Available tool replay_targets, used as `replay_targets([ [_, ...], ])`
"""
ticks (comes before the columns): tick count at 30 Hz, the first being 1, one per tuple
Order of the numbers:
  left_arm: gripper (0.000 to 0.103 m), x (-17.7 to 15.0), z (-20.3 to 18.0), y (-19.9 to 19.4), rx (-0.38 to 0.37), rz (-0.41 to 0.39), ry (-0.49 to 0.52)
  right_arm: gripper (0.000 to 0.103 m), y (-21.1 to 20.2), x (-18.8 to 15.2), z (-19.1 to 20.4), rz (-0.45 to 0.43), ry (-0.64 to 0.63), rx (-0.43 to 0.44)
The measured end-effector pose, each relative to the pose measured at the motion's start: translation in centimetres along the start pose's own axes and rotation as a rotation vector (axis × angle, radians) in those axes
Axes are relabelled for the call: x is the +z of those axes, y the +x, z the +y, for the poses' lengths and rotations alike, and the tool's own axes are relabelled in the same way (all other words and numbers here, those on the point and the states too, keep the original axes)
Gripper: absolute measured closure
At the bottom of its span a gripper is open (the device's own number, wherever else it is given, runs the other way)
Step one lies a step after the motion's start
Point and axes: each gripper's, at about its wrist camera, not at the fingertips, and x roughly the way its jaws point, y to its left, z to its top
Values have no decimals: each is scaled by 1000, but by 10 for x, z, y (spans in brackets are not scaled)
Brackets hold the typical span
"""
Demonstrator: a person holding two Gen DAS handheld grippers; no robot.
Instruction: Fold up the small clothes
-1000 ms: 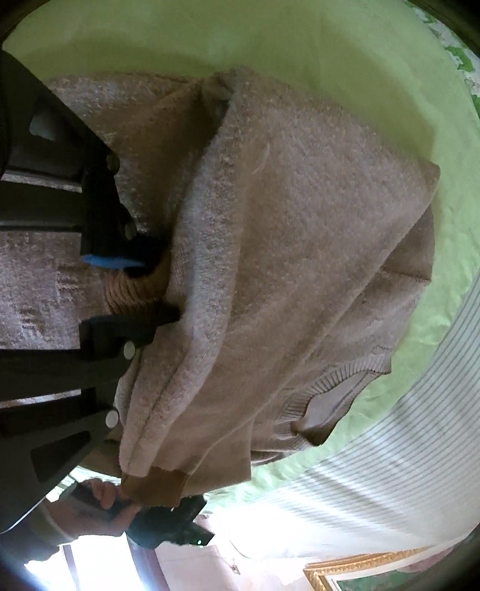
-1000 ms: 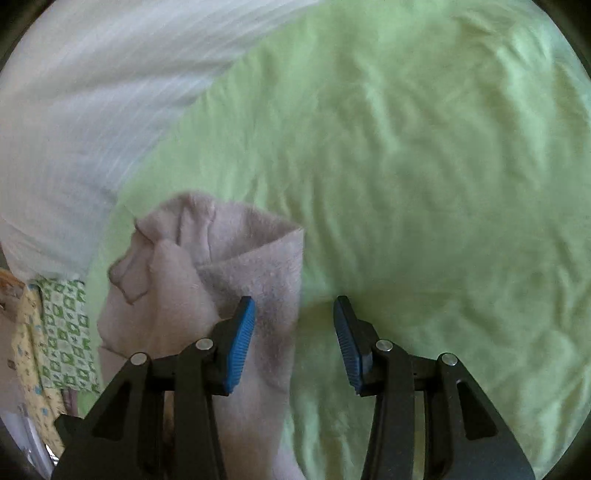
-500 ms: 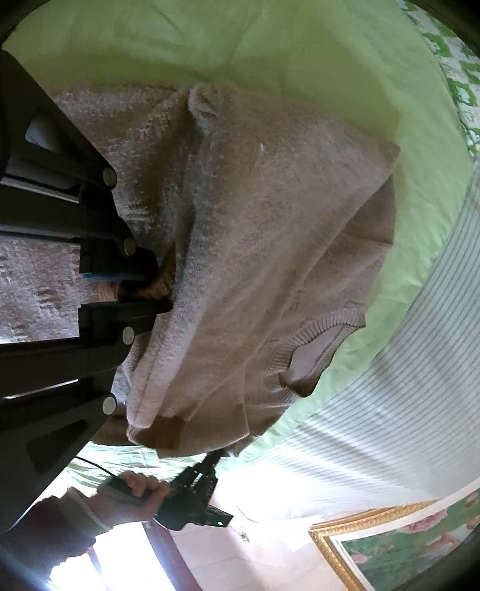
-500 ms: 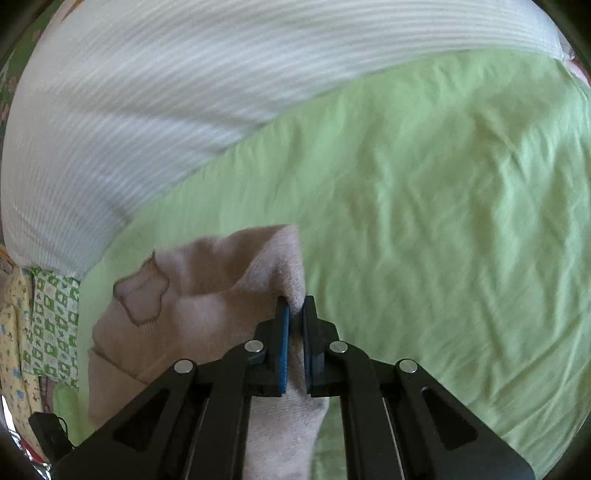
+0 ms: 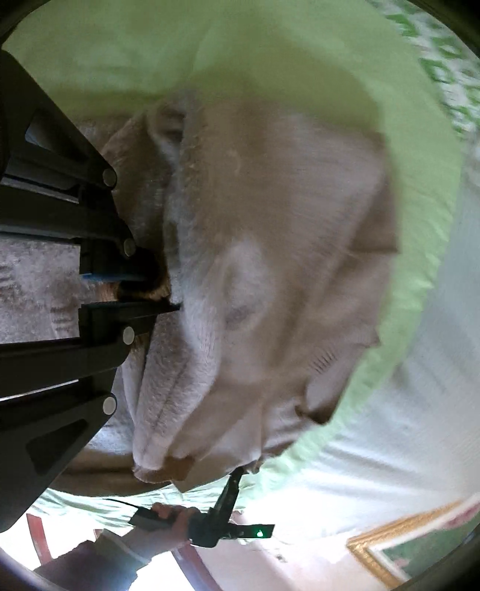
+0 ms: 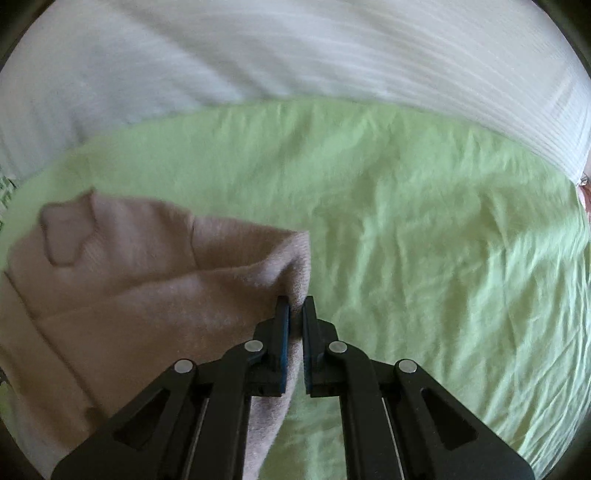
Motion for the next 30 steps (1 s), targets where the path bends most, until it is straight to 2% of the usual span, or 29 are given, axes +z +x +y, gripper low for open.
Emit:
replay_targets([
  [2,95,-2,6,-1,-14,11,-49,94,1,-2,-8,9,58,35],
  [3,93,-2,7,-4,-17,12,-60,90,-5,-3,-14,4,107,65],
  [4,86,-4,7,-7,-4,13,-64,86,-10,-4,-19,7,137,82],
  [5,84,-6,8,-10,18,19,-68,85,-20,-9,-25,8,170,122],
  [9,79,-23,11,-26,29,29,-103,65,-62,-36,-31,-15,182,199],
  [11,78,-34,11,-35,28,30,-114,65,-82,-57,-31,-17,184,242],
  [13,73,-44,9,-41,35,37,-117,65,-93,-75,-29,-2,197,271],
  [20,66,-64,-5,-56,77,37,-100,65,-101,-117,-16,85,255,368],
  [22,64,-63,-11,-59,113,32,-71,65,-107,-128,-8,102,238,355],
  [23,62,-61,-16,-60,132,24,-48,65,-109,-130,-1,109,255,395],
  [24,59,-57,-21,-59,150,12,-27,65,-108,-134,3,122,296,476],
  [26,55,-48,-25,-61,210,-18,19,65,-100,-133,18,163,337,560],
  [30,47,-28,-20,-59,362,-70,82,65,-81,-128,46,166,322,482],
])
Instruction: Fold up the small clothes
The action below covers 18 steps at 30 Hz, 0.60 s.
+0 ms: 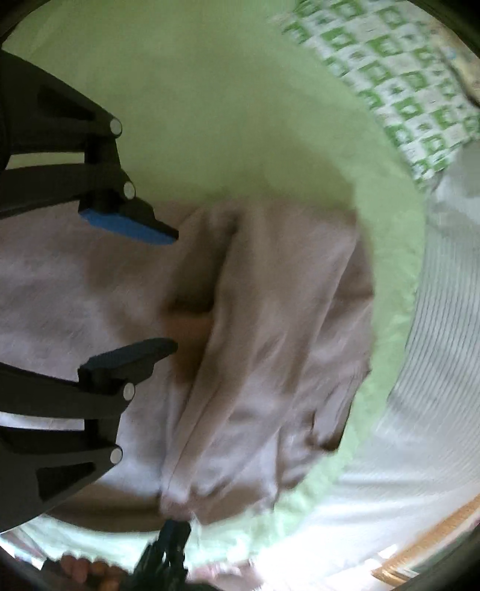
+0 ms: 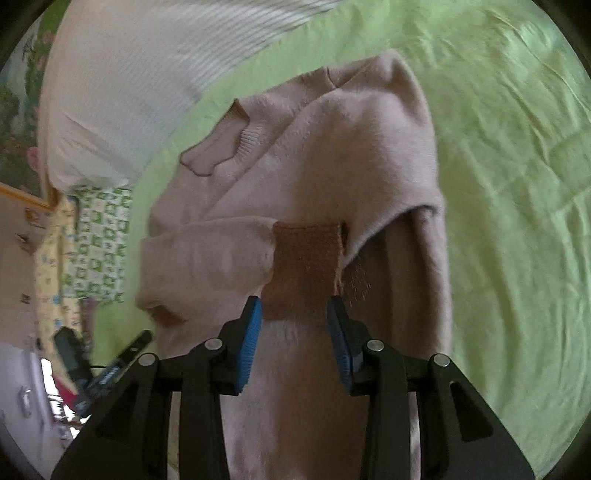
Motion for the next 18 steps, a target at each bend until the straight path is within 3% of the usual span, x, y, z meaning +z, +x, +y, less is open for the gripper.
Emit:
replay_targets([
  [3,46,12,13,14,107,-11,7,64,27,6,6,3,-6,-124],
  [6,46,20,26,32,150,13,-27,65,45,8,9,23,-15,-151],
  [8,46,22,33,39,179,21,-45,93,44,7,14,27,-35,-136],
  [10,48,24,38,41,193,12,-63,94,35,10,24,14,-62,-121],
  [15,51,23,48,39,178,-3,-98,95,-34,38,63,-172,-172,-32],
  [18,53,20,48,41,147,7,-101,95,-53,52,69,-242,-253,-89],
])
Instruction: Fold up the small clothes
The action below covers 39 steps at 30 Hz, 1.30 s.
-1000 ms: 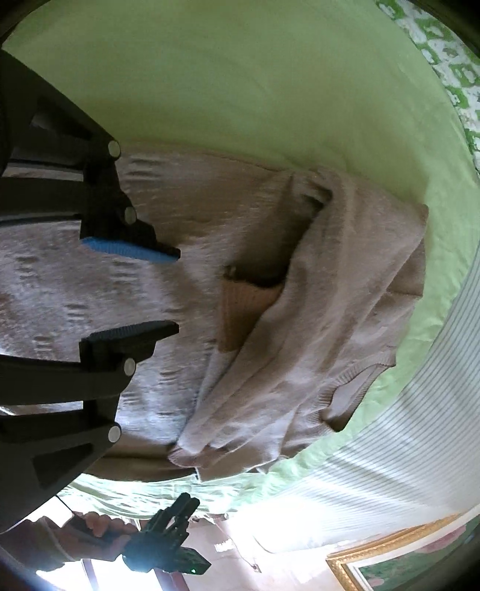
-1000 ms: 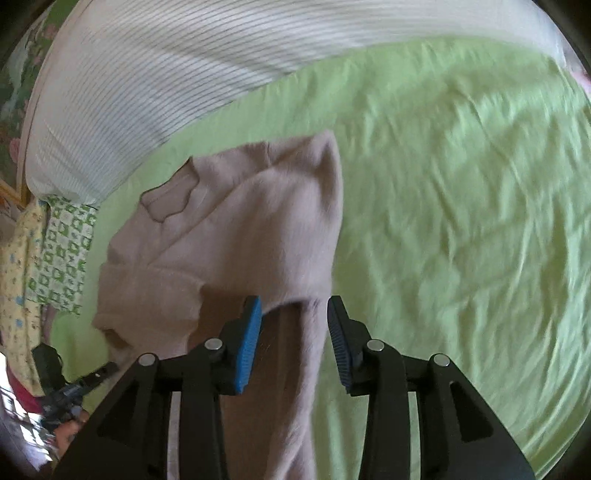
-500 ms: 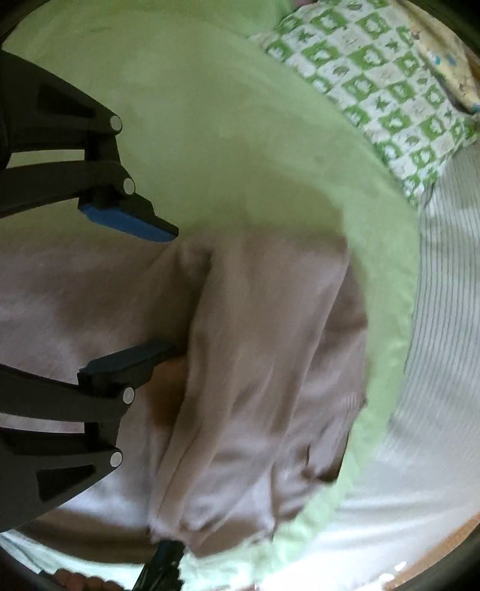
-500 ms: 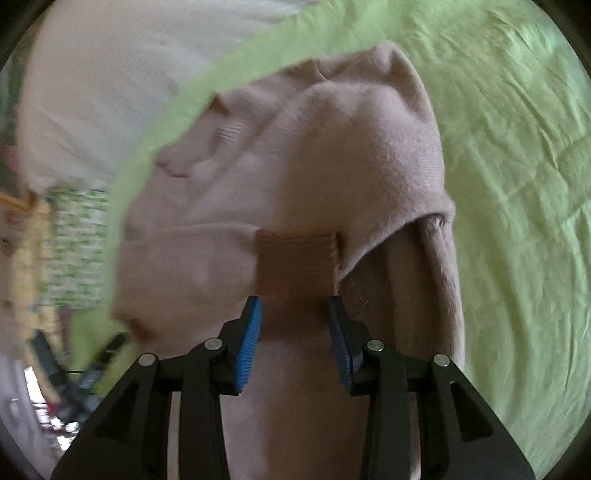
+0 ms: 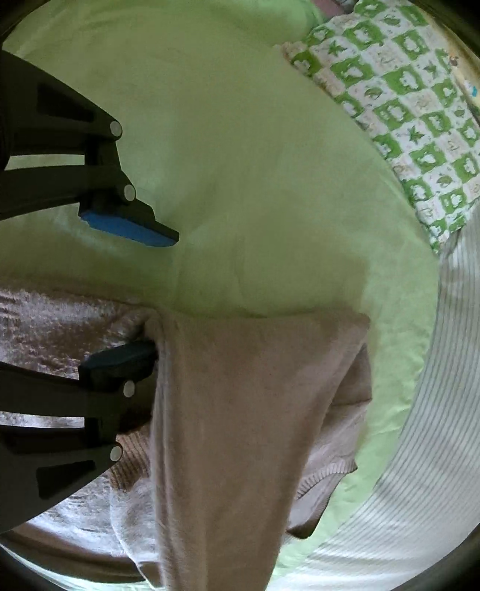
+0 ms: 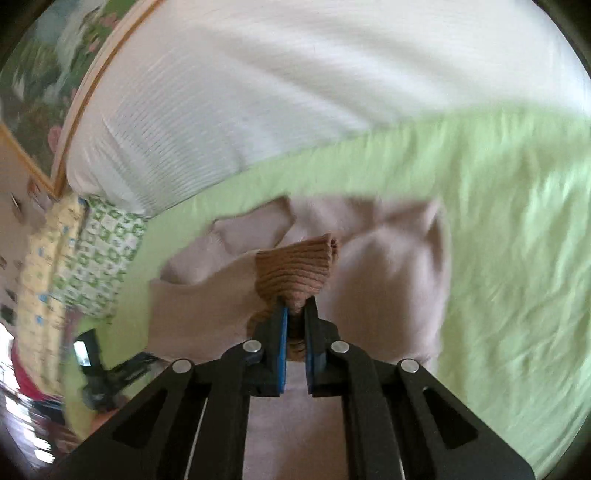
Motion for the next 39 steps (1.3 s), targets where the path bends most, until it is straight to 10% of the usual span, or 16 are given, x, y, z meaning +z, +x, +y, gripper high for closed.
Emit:
replay_targets([
  [8,53,1,-4,6,-14,28,13,90,69,-33,-58,209,48,-119],
  [15,52,-27,5,-24,-75,76,-6,76,17,-54,-61,154,72,-117],
  [39,35,-287,12,-173,-119,261,-20,59,-123,-265,-5,313,-289,-82],
])
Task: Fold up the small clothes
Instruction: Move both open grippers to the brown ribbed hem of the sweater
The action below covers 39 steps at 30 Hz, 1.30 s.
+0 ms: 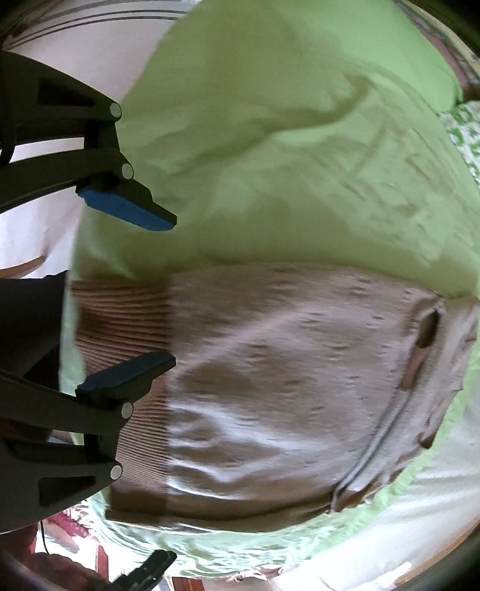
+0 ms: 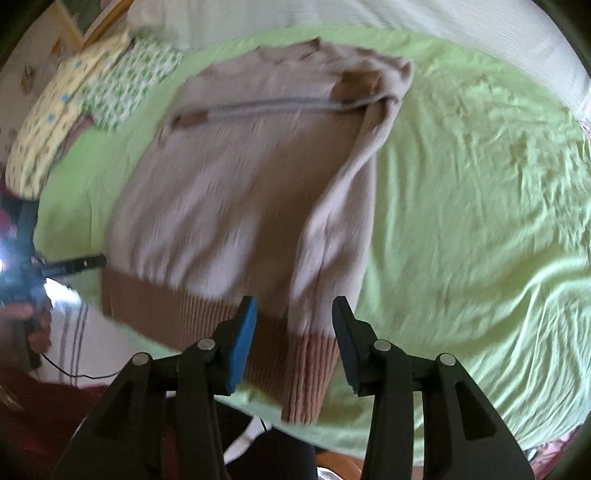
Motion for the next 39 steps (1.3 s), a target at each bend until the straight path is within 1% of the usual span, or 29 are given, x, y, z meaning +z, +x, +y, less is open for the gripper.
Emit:
replay_targets([
  [5,34,-19,6,-2,1,-23,-22,59,11,-24,21,23,-81,-20],
  [9,34,-27,13,-2,-13,-36,-37,57,21,-36,34,32,-150,-89],
  [10,34,-28,15,-2,-18,-39,-44,57,24,-39,36,38,-157,-95],
  [15,33,-18,19,5,-70,-28,-65,56,30,-45,37,50,-158,-102],
  [19,32,-11,13,15,-90,-8,-50,56,33,-46,35,52,-148,-108],
  [21,32,-9,7,22,-84,4,-37,56,33,-45,32,51,-138,-112],
  [25,28,-9,-1,30,-81,17,-17,56,35,-41,23,51,-96,-106],
  [29,29,-10,-10,36,-66,15,5,56,38,-41,20,58,-78,-90],
  [30,29,-10,-11,37,-62,15,10,57,40,-41,19,63,-74,-91],
  [31,29,-9,-12,39,-57,14,16,63,41,-40,16,65,-73,-95],
  [32,30,-9,-14,40,-53,13,19,66,41,-40,15,66,-69,-97],
  [34,31,-9,-18,41,-45,8,26,89,39,-40,9,62,-46,-92],
  [35,33,-9,-19,41,-39,7,30,93,38,-40,6,60,-31,-91],
  [36,35,-8,-20,41,-34,3,36,99,36,-40,0,57,-7,-88],
  [37,38,-8,-21,42,-32,1,38,102,33,-41,-7,52,16,-87],
  [39,44,-8,-20,41,-29,-4,39,103,26,-41,-20,38,54,-97],
])
